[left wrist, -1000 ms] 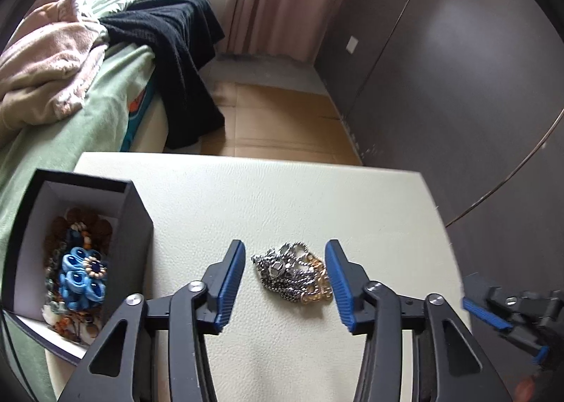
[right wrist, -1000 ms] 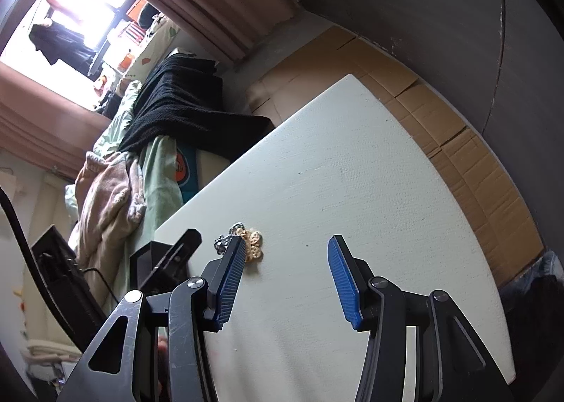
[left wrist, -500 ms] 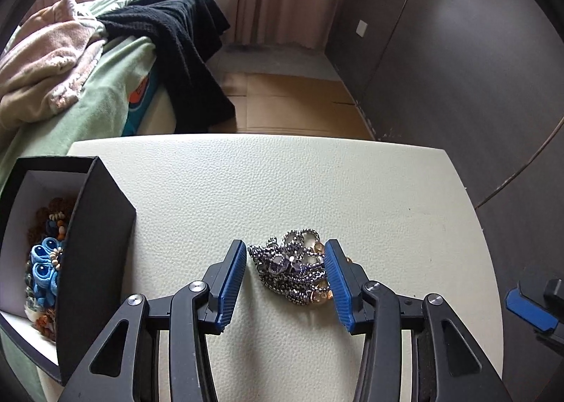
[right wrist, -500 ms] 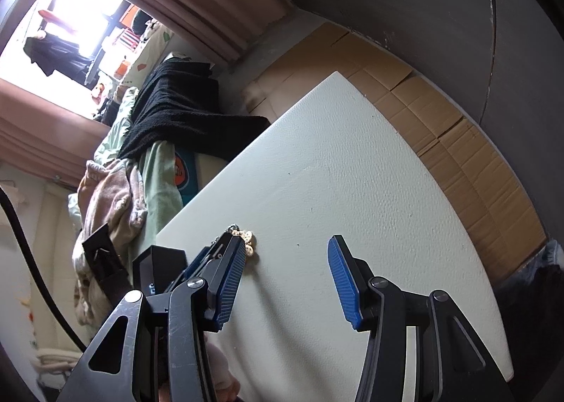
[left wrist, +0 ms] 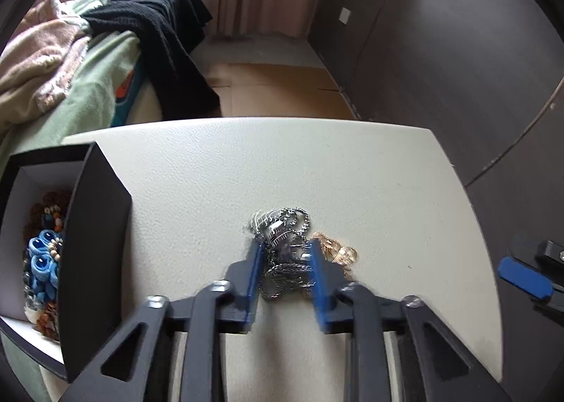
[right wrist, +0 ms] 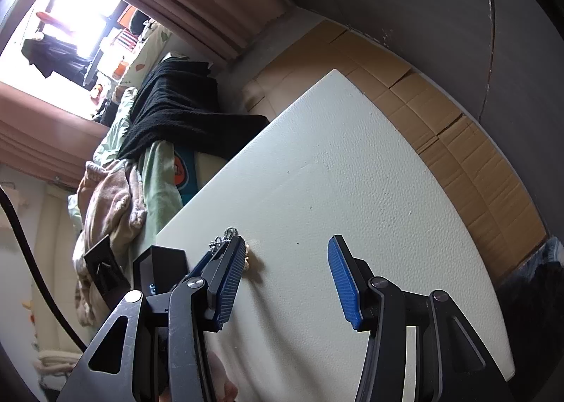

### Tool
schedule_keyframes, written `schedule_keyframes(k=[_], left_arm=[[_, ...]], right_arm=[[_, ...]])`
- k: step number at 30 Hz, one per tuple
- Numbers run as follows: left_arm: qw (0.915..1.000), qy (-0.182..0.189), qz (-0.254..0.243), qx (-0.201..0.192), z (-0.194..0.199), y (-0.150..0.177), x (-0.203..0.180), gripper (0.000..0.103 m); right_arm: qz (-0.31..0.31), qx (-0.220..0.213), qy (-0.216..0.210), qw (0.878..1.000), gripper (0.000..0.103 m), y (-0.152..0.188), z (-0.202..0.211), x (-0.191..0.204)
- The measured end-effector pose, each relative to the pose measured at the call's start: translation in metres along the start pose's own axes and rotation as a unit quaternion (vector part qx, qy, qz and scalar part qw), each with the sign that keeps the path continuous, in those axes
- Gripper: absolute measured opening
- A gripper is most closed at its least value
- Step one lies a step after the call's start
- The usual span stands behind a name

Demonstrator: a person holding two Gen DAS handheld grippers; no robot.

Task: Organize jewelry
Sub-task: 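Grasp the silver chain charm cluster with the left tool, then lift the silver chain into the box and open the left tool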

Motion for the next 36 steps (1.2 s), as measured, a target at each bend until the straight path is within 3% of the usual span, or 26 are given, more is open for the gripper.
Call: schedule_keyframes(k=[22, 36], left_arm=[[0.9943, 0.066, 0.042, -0.073, 0.092, -0.022, 0.035, 0.011], [0.9871, 0.098, 0.085, -0.094, 0.124, -0.038, 0.072, 0.011]], right_arm=[[0.039, 0.021, 0.012, 0.999, 0.050, 0.010, -0.030, 0.029], [0.115, 0.035, 0.077, 0.990, 0.049, 0.018, -0.070, 0.060]])
Point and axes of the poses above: each gripper's, at about its wrist camera, not at the fingertips, and z roughly against the way its jaws point, x to its left, y to its underside, the point moved 8 cm from there along -z, roughly the way its jaws point, and after that the axes turned 11 degrees about z, right-handed, at the moved point
